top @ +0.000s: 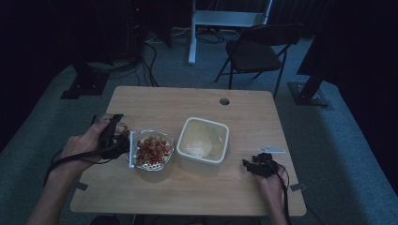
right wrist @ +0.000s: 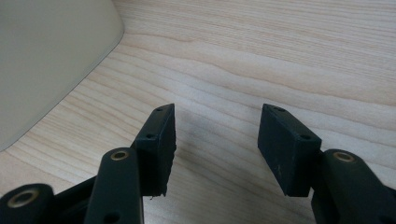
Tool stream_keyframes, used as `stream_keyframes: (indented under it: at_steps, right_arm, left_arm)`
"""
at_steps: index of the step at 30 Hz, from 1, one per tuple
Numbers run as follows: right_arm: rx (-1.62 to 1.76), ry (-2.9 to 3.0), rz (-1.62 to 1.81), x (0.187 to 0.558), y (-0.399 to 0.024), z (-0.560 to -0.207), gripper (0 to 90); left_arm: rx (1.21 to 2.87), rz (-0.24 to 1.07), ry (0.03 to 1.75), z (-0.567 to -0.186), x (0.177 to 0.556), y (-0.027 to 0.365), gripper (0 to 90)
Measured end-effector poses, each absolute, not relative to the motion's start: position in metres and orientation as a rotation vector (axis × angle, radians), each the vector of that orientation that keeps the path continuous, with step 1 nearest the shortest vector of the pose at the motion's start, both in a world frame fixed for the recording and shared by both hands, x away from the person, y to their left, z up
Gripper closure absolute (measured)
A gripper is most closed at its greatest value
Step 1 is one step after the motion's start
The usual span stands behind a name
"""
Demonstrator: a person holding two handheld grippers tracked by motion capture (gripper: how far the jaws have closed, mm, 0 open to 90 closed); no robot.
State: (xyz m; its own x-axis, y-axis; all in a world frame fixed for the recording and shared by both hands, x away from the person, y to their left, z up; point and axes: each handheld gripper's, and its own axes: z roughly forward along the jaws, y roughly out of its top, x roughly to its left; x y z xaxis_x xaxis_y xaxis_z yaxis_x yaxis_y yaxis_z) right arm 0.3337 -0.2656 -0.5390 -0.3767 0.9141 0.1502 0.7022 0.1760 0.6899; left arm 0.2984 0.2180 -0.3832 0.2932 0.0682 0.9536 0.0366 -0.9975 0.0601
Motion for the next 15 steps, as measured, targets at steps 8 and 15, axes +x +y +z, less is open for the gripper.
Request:
stream_keyframes:
  at_steps: [8, 15]
  right_arm:
    - [1.549, 2.155, 1.016, 0.334, -0.266, -0.539, 46.3]
    - [1.551, 2.149, 1.025, 0.333, -0.266, -0.540, 46.3]
  left_arm:
    - [2.528, 1.932, -0.074, -0.384, 0.294, 0.209, 31.1]
    - [2.535, 1.999, -0.234, -0.388, 0.291, 0.201, 31.2]
